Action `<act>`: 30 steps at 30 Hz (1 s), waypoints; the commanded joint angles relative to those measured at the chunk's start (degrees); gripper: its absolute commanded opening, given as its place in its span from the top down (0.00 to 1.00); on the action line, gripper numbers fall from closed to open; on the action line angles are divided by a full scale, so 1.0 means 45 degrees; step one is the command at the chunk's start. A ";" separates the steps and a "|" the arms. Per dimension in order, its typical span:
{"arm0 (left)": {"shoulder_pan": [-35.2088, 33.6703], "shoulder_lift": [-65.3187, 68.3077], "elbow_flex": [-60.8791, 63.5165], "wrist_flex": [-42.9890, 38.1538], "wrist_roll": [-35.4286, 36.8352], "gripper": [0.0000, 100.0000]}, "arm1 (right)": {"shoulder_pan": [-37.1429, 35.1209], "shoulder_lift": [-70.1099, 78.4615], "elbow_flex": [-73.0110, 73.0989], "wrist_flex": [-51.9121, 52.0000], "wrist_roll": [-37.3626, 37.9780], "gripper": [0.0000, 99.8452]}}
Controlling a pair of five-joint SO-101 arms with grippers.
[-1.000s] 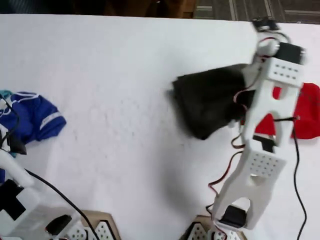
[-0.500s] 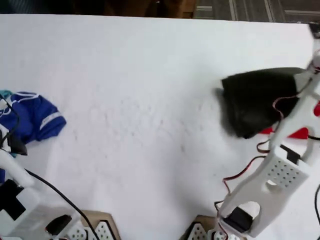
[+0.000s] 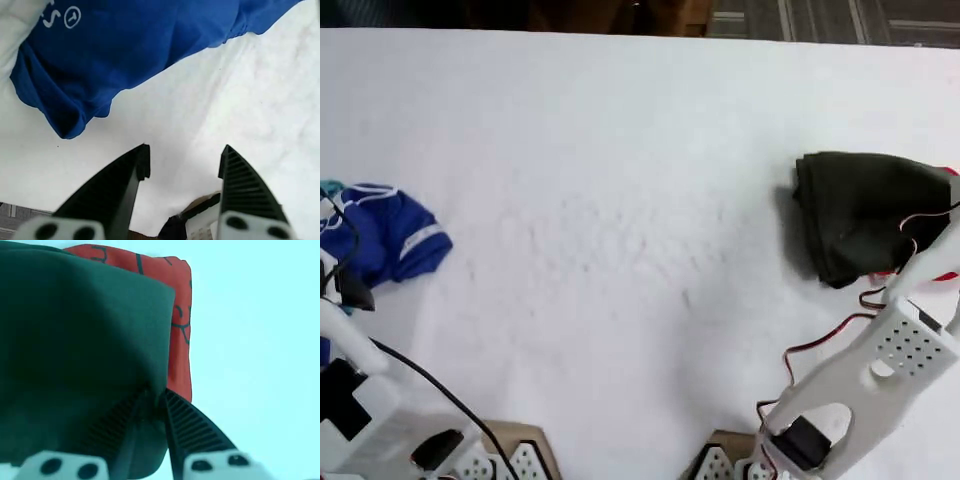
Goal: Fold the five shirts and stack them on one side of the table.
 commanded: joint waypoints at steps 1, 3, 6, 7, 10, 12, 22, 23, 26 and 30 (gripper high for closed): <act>-0.0039 -0.0645 -0.0381 0.0234 -0.0059 0.76 | 0.0107 0.0459 -0.0508 -0.0869 0.0000 0.98; -0.0059 -0.0645 -0.0361 0.0254 -0.0059 0.76 | 0.0127 0.0908 -0.0508 -0.1436 0.0000 0.98; -0.0059 -0.0645 -0.0361 0.0254 -0.0059 0.76 | 0.0186 0.1260 -0.0527 -0.1768 0.0000 0.98; -0.0059 -0.0645 -0.0361 0.0254 -0.0059 0.76 | 0.0205 0.1241 -0.0527 -0.1768 0.0000 0.98; -0.0078 -0.0645 -0.0361 0.0274 -0.0059 0.76 | 0.0400 0.1162 -0.0527 -0.1768 0.0000 0.98; -0.0078 -0.0645 -0.0420 0.0332 -0.0059 0.76 | 0.0615 0.1065 -0.0527 -0.1729 0.0000 0.98; -0.0059 -0.0645 -0.0459 0.0332 -0.0313 0.76 | 0.1260 0.0928 -0.0527 -0.0654 0.0117 0.79; -0.0059 -0.0645 -0.0459 0.0332 -0.0625 0.76 | 0.1260 0.0791 -0.0527 -0.0596 0.0117 0.76; -0.0137 -0.0645 -0.0459 0.0449 -0.1368 0.76 | 0.1299 0.0127 -0.0527 -0.0557 0.0098 0.71; -0.0156 -0.0664 -0.0459 0.0586 -0.1836 0.76 | 0.1534 -0.1592 -0.0527 -0.0264 0.0078 0.71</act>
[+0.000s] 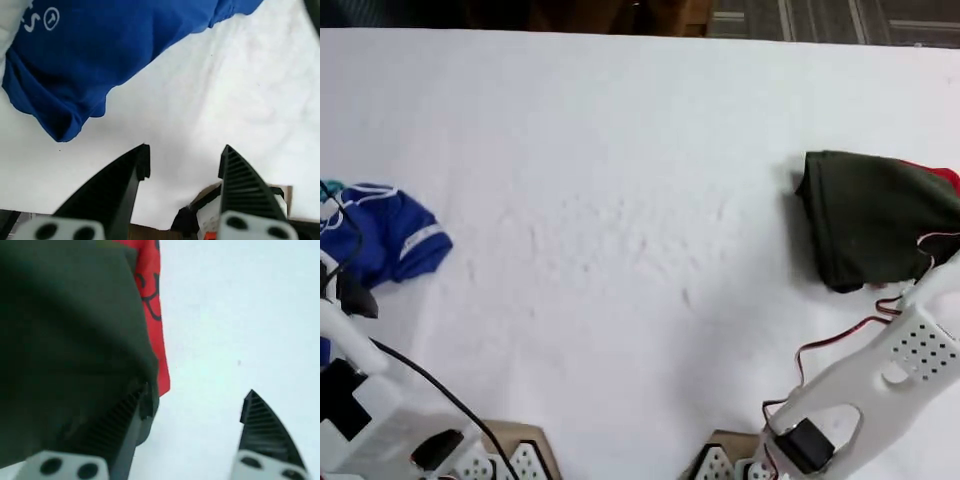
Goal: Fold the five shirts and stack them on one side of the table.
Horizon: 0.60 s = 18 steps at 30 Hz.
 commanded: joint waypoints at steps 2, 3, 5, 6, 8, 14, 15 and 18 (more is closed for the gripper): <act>-0.0274 -0.0664 -0.0479 0.0176 -0.0313 0.76 | 0.0283 -0.3175 -0.0508 0.0928 0.0020 0.71; -0.0352 -0.0664 -0.0479 0.0176 -0.0313 0.76 | 0.0244 -0.3683 -0.0508 0.1377 0.0020 0.71; -0.0488 -0.0664 -0.0479 0.0176 -0.0313 0.76 | -0.0088 -0.4542 -0.0508 0.2393 -0.0020 0.71; -0.0567 -0.0664 -0.0479 0.0176 -0.0313 0.76 | -0.0322 -0.4894 -0.0430 0.2940 -0.0020 0.71; -0.0723 -0.0664 -0.0479 0.0176 -0.0313 0.76 | -0.0752 -0.5441 0.0078 0.3214 -0.0684 0.71; -0.1817 -0.0664 -0.0479 0.0176 -0.0781 0.76 | -0.2139 -0.7902 0.4532 0.3194 -0.3497 0.71; -0.2012 -0.0664 -0.0479 0.0176 -0.1114 0.76 | -0.2491 -0.8527 0.5548 0.3194 -0.3497 0.71; -0.2852 -0.0879 -0.0479 0.0176 -0.1797 0.76 | -0.3878 -1.0559 0.8342 0.3155 -0.3497 0.71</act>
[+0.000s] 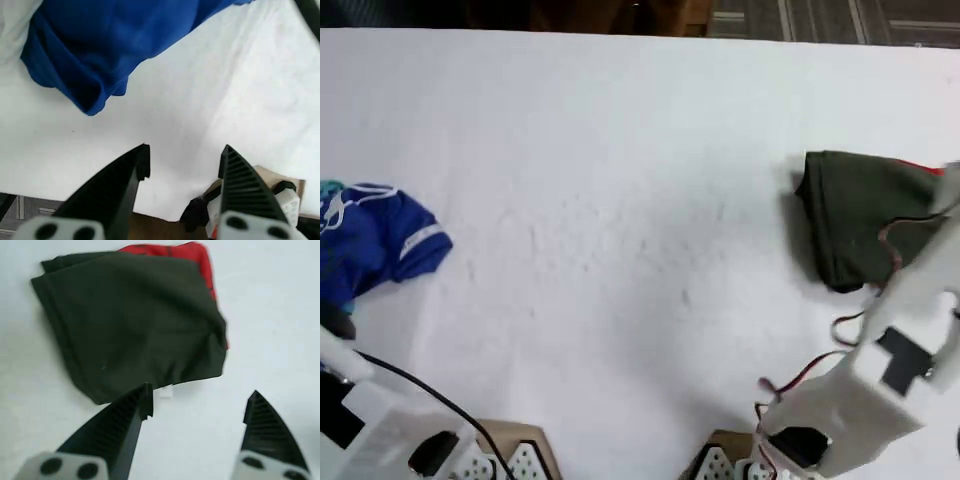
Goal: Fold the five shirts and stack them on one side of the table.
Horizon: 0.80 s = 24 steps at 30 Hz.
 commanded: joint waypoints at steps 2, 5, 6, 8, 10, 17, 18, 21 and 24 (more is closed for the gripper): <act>-0.1348 -0.1250 -0.0479 0.0059 -0.0977 0.76 | -0.2139 -0.3643 0.3614 0.0244 -0.0176 0.71; -0.2071 -0.1915 -0.0440 0.0039 -0.1563 0.76 | -0.3819 -0.5656 0.5040 0.0147 -0.0176 0.71; -0.2266 -0.2090 -0.0420 0.0039 -0.1582 0.76 | -0.4386 -0.6242 0.5392 0.0049 -0.0176 0.71; -0.2657 -0.2364 -0.0361 0.0039 -0.1621 0.76 | -0.5441 -0.7336 0.5998 0.0029 -0.0176 0.71; -0.3028 -0.2579 -0.0361 0.0039 -0.1661 0.76 | -0.6339 -0.8254 0.6584 -0.0127 -0.0176 0.71; -0.4044 -0.3223 -0.0342 0.0059 -0.1661 0.76 | -0.7121 -0.9817 0.8459 -0.0459 -0.0156 0.71; -0.4103 -0.3282 -0.0342 0.0059 -0.1661 0.76 | -0.7121 -0.9915 0.8674 -0.0400 -0.0156 0.71; -0.4005 -0.3321 -0.0342 0.0039 -0.1680 0.76 | -0.7101 -1.0422 0.8850 0.0049 -0.0137 0.71; -0.3712 -0.3263 -0.0342 -0.0215 -0.1680 0.76 | -0.7101 -1.1087 0.8869 0.0088 -0.0098 0.71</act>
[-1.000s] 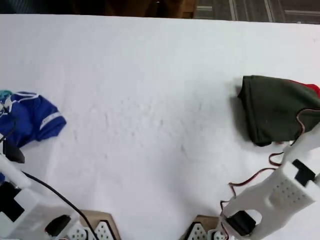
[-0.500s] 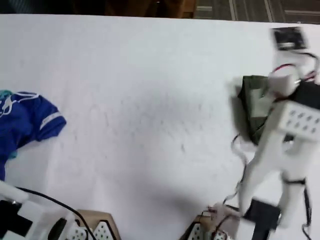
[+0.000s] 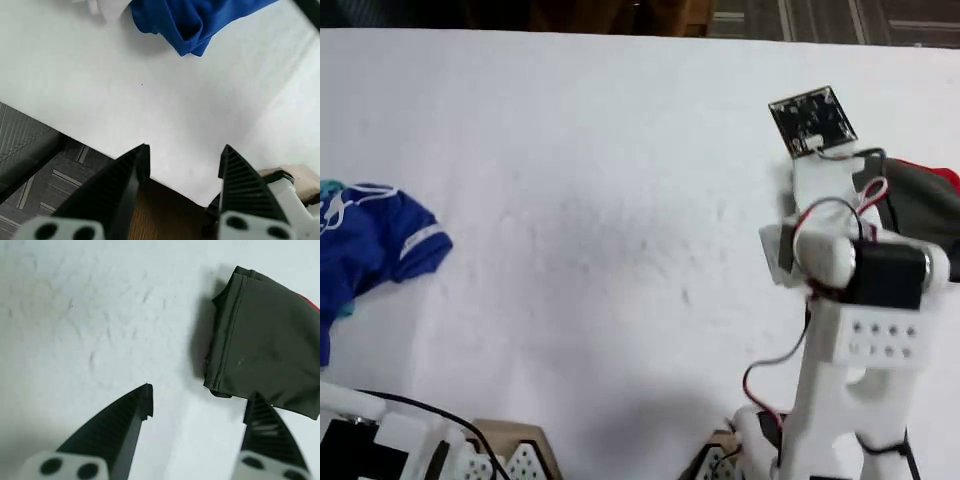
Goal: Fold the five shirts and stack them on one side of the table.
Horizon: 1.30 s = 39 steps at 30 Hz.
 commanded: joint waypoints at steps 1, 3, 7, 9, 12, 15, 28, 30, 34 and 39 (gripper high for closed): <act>0.0293 -0.0371 -0.0342 -0.0293 -0.0117 0.76 | -0.0088 -0.0830 -0.0020 0.0166 -0.0039 0.71; 0.0449 -0.0352 -0.0303 -0.0469 -0.0117 0.76 | -0.0068 -0.1026 0.0039 0.0166 -0.0020 0.71; 0.1133 -0.0371 0.0850 -0.2325 -0.0039 0.76 | 0.1065 -0.1104 0.0645 0.0186 -0.0020 0.71; 0.1153 -0.0371 0.1397 -0.4063 -0.0039 0.76 | 0.1983 -0.1241 0.0860 0.0303 -0.0020 0.71; 0.1172 -0.0371 0.2198 -0.7033 -0.0020 0.76 | 0.3370 -0.1768 0.1270 0.0303 -0.0020 0.71; 0.1328 -0.0371 0.3136 -0.9631 0.0000 0.76 | 0.3643 -0.2354 0.1895 0.0322 -0.0020 0.71; 0.2012 -0.0254 0.4230 -1.2913 0.1836 0.76 | 0.3643 -0.3780 0.3497 -0.0752 0.1016 0.71; 0.2168 -0.0078 0.4308 -1.2952 0.1875 0.76 | 0.3643 -0.3800 0.3692 -0.1397 0.1954 0.71; 0.2383 0.0586 0.4327 -1.3011 0.1856 0.76 | 0.3624 -0.3800 0.4454 -0.2335 0.2833 0.71; 0.2383 0.2129 0.3702 -1.3499 0.1778 0.76 | 0.3643 -0.3800 0.5587 -0.2979 0.3595 0.71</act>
